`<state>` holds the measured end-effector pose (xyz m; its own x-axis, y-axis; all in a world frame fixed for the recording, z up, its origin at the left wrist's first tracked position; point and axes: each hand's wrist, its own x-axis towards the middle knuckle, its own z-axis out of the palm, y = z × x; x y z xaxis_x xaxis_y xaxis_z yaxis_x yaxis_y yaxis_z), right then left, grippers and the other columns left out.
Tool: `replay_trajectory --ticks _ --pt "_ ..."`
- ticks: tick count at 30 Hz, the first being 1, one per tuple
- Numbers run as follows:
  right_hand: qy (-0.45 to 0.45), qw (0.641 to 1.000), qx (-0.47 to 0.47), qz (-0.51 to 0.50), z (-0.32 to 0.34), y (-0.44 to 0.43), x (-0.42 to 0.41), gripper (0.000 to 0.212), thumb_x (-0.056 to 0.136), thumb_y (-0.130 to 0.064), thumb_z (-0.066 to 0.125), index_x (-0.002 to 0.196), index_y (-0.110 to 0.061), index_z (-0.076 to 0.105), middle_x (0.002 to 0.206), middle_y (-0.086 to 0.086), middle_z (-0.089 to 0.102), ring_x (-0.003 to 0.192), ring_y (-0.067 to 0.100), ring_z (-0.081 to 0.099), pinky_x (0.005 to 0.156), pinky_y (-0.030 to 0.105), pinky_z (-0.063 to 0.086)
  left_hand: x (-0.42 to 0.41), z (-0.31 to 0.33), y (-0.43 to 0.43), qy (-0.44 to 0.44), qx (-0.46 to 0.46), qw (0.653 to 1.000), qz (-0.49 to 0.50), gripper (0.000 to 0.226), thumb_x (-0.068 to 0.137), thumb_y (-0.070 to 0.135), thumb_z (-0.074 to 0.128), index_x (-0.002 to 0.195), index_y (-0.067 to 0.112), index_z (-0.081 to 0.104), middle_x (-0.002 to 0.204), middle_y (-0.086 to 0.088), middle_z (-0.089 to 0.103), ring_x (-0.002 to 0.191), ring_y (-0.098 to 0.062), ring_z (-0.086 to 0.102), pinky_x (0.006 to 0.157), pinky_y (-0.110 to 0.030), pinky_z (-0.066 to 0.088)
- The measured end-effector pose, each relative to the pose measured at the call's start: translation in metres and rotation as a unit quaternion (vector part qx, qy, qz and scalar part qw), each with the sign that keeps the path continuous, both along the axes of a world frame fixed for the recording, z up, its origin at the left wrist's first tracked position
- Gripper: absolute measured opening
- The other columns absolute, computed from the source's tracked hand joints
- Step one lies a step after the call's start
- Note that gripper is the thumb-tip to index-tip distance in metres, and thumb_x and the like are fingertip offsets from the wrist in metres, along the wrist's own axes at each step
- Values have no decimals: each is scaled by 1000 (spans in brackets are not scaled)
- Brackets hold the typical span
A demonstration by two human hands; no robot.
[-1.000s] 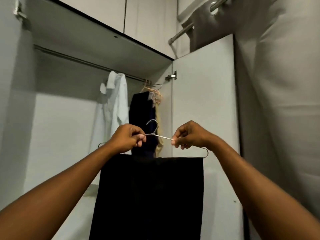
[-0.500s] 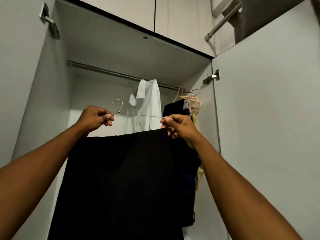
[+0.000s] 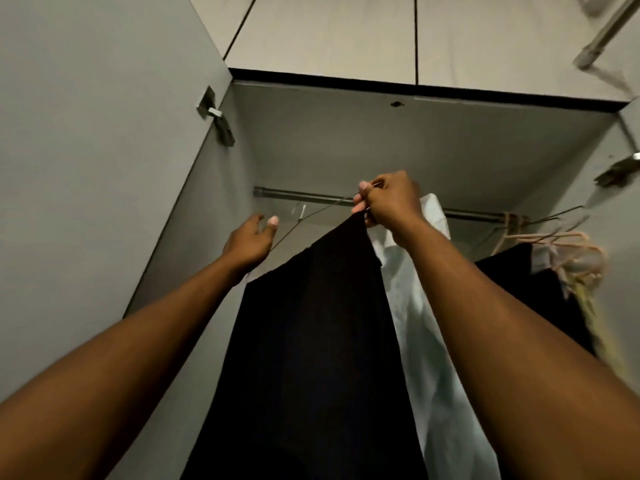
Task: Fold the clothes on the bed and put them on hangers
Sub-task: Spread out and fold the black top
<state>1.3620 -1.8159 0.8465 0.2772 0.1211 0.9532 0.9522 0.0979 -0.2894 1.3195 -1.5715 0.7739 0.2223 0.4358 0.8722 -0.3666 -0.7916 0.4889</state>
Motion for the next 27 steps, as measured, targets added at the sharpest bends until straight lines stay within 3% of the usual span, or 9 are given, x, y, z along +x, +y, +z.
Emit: replay_trajectory --ticks 5,8,11,14,20,23,25,27 --pt "-22 997 74 -21 31 46 23 30 104 -15 60 75 -6 65 73 13 73 55 17 72 46 27 52 11 17 13 59 28 998 1 64 103 61 37 151 18 43 155 -9 46 139 -30 45 114 -43 37" --pt "-43 990 111 -75 44 71 39 34 102 -15 61 69 -8 65 66 11 71 47 15 68 43 27 53 23 26 14 81 53 995 -36 61 104 58 37 146 15 49 148 -10 52 134 -30 51 111 -39 39" --pt "-49 982 138 -119 53 95 55 31 100 -17 61 72 -8 69 69 9 72 48 18 68 44 32 58 35 25 14 97 55 991 -71 83 92 73 37 151 15 44 151 -11 51 136 -29 51 115 -46 40" --pt "-49 976 154 -148 59 117 69 30 101 -23 61 77 -8 72 70 9 72 53 19 69 51 32 61 48 22 9 89 63 991 -82 71 99 66 39 152 18 45 148 -10 54 132 -29 54 113 -45 43" --pt "-44 970 166 -174 65 163 85 33 102 -22 60 71 -12 67 69 6 67 63 21 69 65 42 63 63 15 25 105 105 983 -110 82 85 62 66 154 29 37 151 -1 50 134 -25 51 112 -43 42" --pt "-52 970 152 -180 64 183 84 26 102 -20 62 78 -11 70 73 5 66 68 20 69 65 40 62 63 15 35 134 104 982 -86 99 76 61 74 157 27 29 154 -2 46 135 -26 50 111 -42 43" --pt "-60 971 142 -183 64 197 82 25 101 -19 62 80 -10 70 75 5 66 69 19 67 57 29 55 63 13 40 145 103 982 -56 112 66 68 74 159 28 25 156 -4 44 137 -27 49 113 -46 43" --pt "-70 968 134 -202 64 209 75 22 102 -20 62 85 -9 70 78 5 66 70 17 64 56 25 46 62 10 45 143 103 984 -42 110 67 65 76 157 25 28 153 -4 47 135 -26 51 111 -46 46"
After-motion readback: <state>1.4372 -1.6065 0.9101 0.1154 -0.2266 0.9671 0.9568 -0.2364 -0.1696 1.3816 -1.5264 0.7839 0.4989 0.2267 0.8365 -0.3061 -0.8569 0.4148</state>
